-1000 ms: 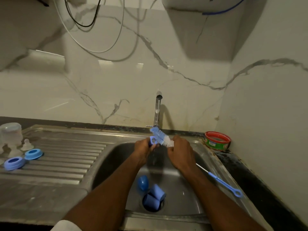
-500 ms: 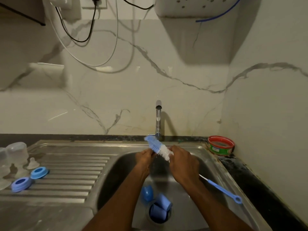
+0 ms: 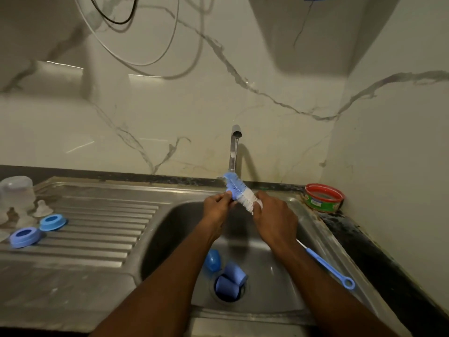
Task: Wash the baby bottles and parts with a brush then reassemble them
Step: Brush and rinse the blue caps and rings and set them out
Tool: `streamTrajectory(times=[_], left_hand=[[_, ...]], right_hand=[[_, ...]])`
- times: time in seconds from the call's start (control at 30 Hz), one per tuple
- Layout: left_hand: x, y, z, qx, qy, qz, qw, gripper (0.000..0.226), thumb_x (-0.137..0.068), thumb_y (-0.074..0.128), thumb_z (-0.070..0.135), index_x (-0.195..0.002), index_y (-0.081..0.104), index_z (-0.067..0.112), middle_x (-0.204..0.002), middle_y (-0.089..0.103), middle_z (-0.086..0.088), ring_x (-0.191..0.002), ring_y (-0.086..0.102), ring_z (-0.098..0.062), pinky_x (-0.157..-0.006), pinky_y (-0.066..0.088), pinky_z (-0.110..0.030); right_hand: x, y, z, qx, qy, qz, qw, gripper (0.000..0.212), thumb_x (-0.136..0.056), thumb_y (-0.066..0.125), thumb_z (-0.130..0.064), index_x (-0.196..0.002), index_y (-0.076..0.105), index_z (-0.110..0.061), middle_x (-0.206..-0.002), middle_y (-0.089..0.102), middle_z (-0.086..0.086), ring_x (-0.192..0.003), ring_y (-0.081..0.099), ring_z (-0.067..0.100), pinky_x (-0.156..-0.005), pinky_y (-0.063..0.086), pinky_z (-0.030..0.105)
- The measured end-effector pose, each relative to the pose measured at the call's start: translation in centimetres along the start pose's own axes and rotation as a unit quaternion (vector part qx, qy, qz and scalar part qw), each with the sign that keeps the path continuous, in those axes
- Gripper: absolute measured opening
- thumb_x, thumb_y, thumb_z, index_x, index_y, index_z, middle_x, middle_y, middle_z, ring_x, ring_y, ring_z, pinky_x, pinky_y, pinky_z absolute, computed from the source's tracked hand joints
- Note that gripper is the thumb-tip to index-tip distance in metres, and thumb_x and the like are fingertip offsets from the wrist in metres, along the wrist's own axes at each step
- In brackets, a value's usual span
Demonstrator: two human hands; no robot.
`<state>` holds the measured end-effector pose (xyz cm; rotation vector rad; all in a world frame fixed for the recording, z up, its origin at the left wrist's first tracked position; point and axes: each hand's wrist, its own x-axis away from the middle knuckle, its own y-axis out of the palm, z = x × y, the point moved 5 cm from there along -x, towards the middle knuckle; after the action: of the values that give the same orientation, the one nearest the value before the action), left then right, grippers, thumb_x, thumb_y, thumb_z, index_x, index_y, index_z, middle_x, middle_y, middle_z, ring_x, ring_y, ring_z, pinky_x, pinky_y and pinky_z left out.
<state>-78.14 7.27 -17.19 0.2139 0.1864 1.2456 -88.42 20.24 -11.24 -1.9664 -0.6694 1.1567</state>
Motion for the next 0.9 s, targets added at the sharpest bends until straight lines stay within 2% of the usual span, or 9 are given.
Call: streamTrajectory(times=[0.07,0.17,0.27,0.4,0.5,0.6,0.7,0.77,0.9], left_hand=[[1.1,1.2,0.4,-0.028,-0.004,-0.07,0.997,0.012,-0.1,0.062,0.016,-0.1,0.073,0.009,-0.1,0.074,-0.011,-0.091,0.068,-0.019,-0.082,0.057,-0.028],[1.3,2.5,0.0,-0.065,0.005,-0.127,0.99,0.018,-0.1,0.062,0.016,-0.106,0.074,0.004,-0.109,0.073,-0.021,-0.094,0.066,-0.024,-0.091,0.057,-0.038],[0.6,1.6,-0.3,-0.057,0.009,-0.047,0.997,0.018,-0.098,0.066,0.02,-0.093,0.077,0.007,-0.101,0.075,-0.021,-0.094,0.068,-0.027,-0.091,0.056,-0.041],[-0.2,-0.6,-0.3,-0.018,-0.019,0.051,0.998,0.014,-0.1,0.06,0.011,-0.1,0.073,0.008,-0.1,0.076,-0.015,-0.091,0.071,-0.02,-0.087,0.058,-0.033],[0.3,0.4,-0.2,-0.018,-0.04,-0.038,0.998,0.016,-0.096,0.063,0.011,-0.107,0.073,0.004,-0.105,0.073,-0.023,-0.088,0.066,-0.023,-0.089,0.055,-0.036],[1.1,1.8,-0.8,-0.105,-0.033,-0.1,0.989,0.014,-0.094,0.068,0.02,-0.105,0.074,0.013,-0.106,0.075,-0.011,-0.098,0.069,-0.022,-0.085,0.056,-0.035],[0.8,1.7,-0.7,-0.076,0.009,-0.045,0.996,0.008,-0.094,0.07,0.021,-0.092,0.075,0.015,-0.096,0.076,-0.009,-0.092,0.072,-0.021,-0.076,0.059,-0.03],[0.3,0.4,-0.8,-0.029,0.01,0.033,0.999,0.012,-0.095,0.07,0.02,-0.085,0.074,0.013,-0.092,0.077,-0.013,-0.09,0.073,-0.025,-0.08,0.06,-0.037],[-0.5,-1.4,-0.7,0.025,-0.028,0.094,0.995,0.014,-0.099,0.061,0.014,-0.09,0.071,0.01,-0.09,0.075,-0.012,-0.085,0.071,-0.021,-0.08,0.058,-0.034]], right_hand=[[-0.1,-0.5,-0.2,-0.007,0.002,0.011,1.0,0.029,-0.1,0.053,-0.035,-0.128,0.057,-0.029,-0.116,0.067,0.003,-0.103,0.065,0.026,-0.074,0.045,0.034],[-0.5,-0.8,-0.1,-0.003,0.007,0.023,1.0,0.029,-0.1,0.053,-0.036,-0.126,0.058,-0.025,-0.115,0.067,0.005,-0.101,0.065,0.028,-0.071,0.043,0.034],[-0.3,-0.6,0.2,-0.012,0.013,0.01,1.0,0.024,-0.1,0.054,-0.033,-0.123,0.06,-0.028,-0.112,0.07,0.004,-0.1,0.066,0.028,-0.07,0.043,0.033],[0.5,0.2,-0.9,-0.012,-0.019,-0.018,1.0,0.027,-0.099,0.055,-0.034,-0.125,0.058,-0.03,-0.112,0.07,0.003,-0.1,0.066,0.027,-0.073,0.048,0.035],[0.2,0.0,-1.2,-0.016,-0.007,0.003,1.0,0.029,-0.099,0.056,-0.035,-0.127,0.058,-0.028,-0.114,0.068,0.003,-0.1,0.065,0.026,-0.071,0.044,0.033],[-0.6,-0.1,-0.7,-0.015,0.025,0.002,1.0,0.033,-0.097,0.06,-0.041,-0.126,0.058,-0.025,-0.116,0.067,0.004,-0.101,0.065,0.026,-0.077,0.051,0.036],[-1.0,-0.1,0.0,0.0,0.037,-0.007,0.999,0.032,-0.097,0.062,-0.038,-0.127,0.057,-0.027,-0.118,0.067,0.002,-0.102,0.065,0.023,-0.078,0.052,0.035],[-0.8,0.3,0.0,-0.003,0.02,-0.017,1.0,0.03,-0.098,0.06,-0.037,-0.128,0.058,-0.029,-0.118,0.068,0.001,-0.103,0.066,0.023,-0.077,0.049,0.034],[0.0,1.2,-1.2,0.0,-0.024,-0.037,0.999,0.027,-0.098,0.056,-0.036,-0.124,0.057,-0.029,-0.115,0.069,0.002,-0.103,0.066,0.025,-0.072,0.043,0.033]])
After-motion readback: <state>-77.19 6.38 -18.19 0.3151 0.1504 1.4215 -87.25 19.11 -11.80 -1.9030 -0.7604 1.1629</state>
